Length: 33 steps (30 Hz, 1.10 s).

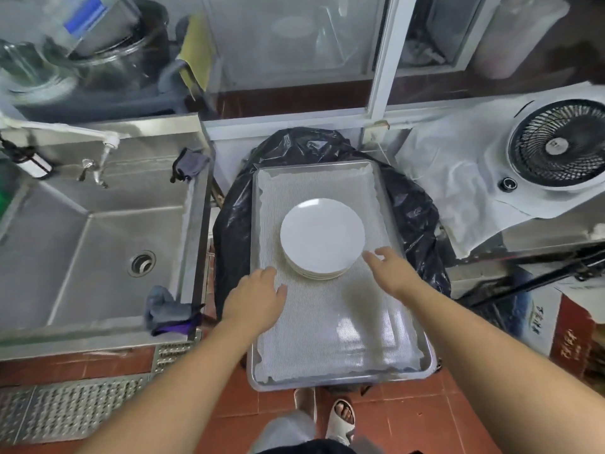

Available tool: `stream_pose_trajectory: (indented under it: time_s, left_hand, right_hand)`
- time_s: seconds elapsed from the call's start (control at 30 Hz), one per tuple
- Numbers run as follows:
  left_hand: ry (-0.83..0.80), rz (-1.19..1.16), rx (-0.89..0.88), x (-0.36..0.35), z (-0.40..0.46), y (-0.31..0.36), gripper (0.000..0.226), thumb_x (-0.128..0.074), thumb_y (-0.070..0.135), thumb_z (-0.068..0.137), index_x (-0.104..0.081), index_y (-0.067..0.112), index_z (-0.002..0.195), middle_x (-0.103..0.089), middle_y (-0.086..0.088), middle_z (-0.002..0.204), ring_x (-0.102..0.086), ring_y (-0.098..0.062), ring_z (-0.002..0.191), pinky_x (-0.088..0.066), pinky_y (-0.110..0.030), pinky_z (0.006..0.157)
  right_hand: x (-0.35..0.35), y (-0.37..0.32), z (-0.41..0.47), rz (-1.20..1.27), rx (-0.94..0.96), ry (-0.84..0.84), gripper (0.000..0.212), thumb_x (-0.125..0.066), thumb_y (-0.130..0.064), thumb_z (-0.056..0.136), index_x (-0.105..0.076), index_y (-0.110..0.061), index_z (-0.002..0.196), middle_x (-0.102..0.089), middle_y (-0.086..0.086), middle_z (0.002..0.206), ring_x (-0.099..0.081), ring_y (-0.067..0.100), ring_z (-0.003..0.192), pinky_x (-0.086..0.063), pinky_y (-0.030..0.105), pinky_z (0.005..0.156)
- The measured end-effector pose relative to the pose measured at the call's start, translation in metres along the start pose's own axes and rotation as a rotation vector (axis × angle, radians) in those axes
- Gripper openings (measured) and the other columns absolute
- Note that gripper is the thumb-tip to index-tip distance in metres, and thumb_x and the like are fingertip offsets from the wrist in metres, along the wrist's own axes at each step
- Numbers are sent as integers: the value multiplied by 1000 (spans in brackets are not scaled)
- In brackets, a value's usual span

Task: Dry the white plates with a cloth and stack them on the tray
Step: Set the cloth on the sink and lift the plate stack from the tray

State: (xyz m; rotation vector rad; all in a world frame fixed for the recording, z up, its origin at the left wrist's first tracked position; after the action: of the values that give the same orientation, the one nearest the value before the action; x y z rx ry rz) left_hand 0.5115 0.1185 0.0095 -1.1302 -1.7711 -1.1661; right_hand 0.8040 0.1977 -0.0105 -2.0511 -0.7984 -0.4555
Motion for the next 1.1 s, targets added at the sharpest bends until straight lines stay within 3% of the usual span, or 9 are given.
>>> stream_pose_trajectory:
  time_s: [0.13, 0.27, 0.43, 0.53, 0.63, 0.73, 0.8, 0.93, 1.1]
  left_hand:
    - [-13, -166, 33, 3, 46, -8, 59, -40, 55, 105, -42, 19, 151, -54, -6, 148, -57, -24, 124, -53, -44, 96]
    - [-30, -241, 55, 0, 89, -15, 58, -41, 62, 103, -47, 19, 142, -59, -4, 135, -53, -14, 100, -48, -36, 80]
    - [-125, -455, 143, -17, 128, -20, 61, -40, 66, 99, -45, 26, 146, -50, 9, 131, -56, -15, 105, -46, -34, 80]
    - [-186, -644, 241, -32, 146, -19, 60, -42, 64, 98, -50, 24, 141, -62, 7, 125, -62, -17, 106, -52, -37, 81]
    - [-219, -806, 360, -43, 156, -21, 54, -49, 60, 97, -54, 27, 139, -65, 13, 114, -63, -13, 103, -51, -32, 76]
    - [-262, -941, 466, -53, 164, -25, 57, -56, 64, 87, -60, 29, 132, -69, 9, 118, -66, -19, 108, -56, -39, 90]
    - [-305, -1020, 509, -59, 167, -27, 61, -62, 68, 75, -63, 31, 123, -72, 5, 120, -67, -23, 112, -54, -48, 103]
    - [-334, -1107, 508, -63, 172, -25, 76, -73, 72, 58, -67, 31, 122, -75, 6, 121, -67, -24, 117, -48, -50, 111]
    - [-374, -1224, 555, -72, 177, -21, 62, -80, 60, 69, -68, 31, 122, -79, 7, 113, -68, -24, 116, -47, -50, 112]
  right_hand:
    - [-2, -9, 32, 152, -93, 18, 73, -49, -67, 101, -42, -20, 156, -54, 13, 151, -54, 29, 115, -44, 40, 98]
    - [-13, -4, 65, 327, -193, 4, 82, -57, -72, 94, -42, -20, 156, -50, 10, 152, -55, 35, 131, -47, 56, 112]
    - [-29, 2, 91, 450, -297, 5, 83, -64, -75, 85, -48, -25, 150, -52, 0, 141, -57, 29, 119, -55, 48, 98]
    - [-36, 6, 101, 506, -314, -5, 73, -68, -72, 84, -51, -28, 140, -56, -11, 119, -58, 18, 105, -57, 46, 96]
    - [-38, 2, 110, 589, -305, -3, 71, -74, -67, 80, -54, -26, 135, -59, -13, 115, -58, 12, 101, -57, 43, 91]
    - [-41, -7, 116, 674, -317, -32, 76, -78, -68, 63, -62, -28, 125, -69, -9, 112, -65, 16, 98, -51, 35, 71]
    - [-42, -8, 121, 700, -325, -44, 75, -79, -69, 59, -64, -29, 121, -73, -9, 108, -69, 17, 97, -51, 34, 69]
    - [-46, -3, 130, 764, -336, -78, 69, -82, -67, 63, -70, -28, 118, -81, -15, 91, -73, 18, 97, -53, 33, 73]
    - [-56, -3, 136, 781, -332, -185, 75, -88, -64, 63, -73, -22, 123, -82, -4, 105, -78, 24, 101, -60, 41, 94]
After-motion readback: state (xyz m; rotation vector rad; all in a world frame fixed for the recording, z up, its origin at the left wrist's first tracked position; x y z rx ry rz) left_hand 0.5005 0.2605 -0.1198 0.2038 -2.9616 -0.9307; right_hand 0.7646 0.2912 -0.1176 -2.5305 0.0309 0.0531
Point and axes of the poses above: each hand's wrist, its own z-axis towards the middle knuckle, its own x-axis out of the back of the hand, y = z × x, the point moved 8 cm from there along z, towards the middle knuckle
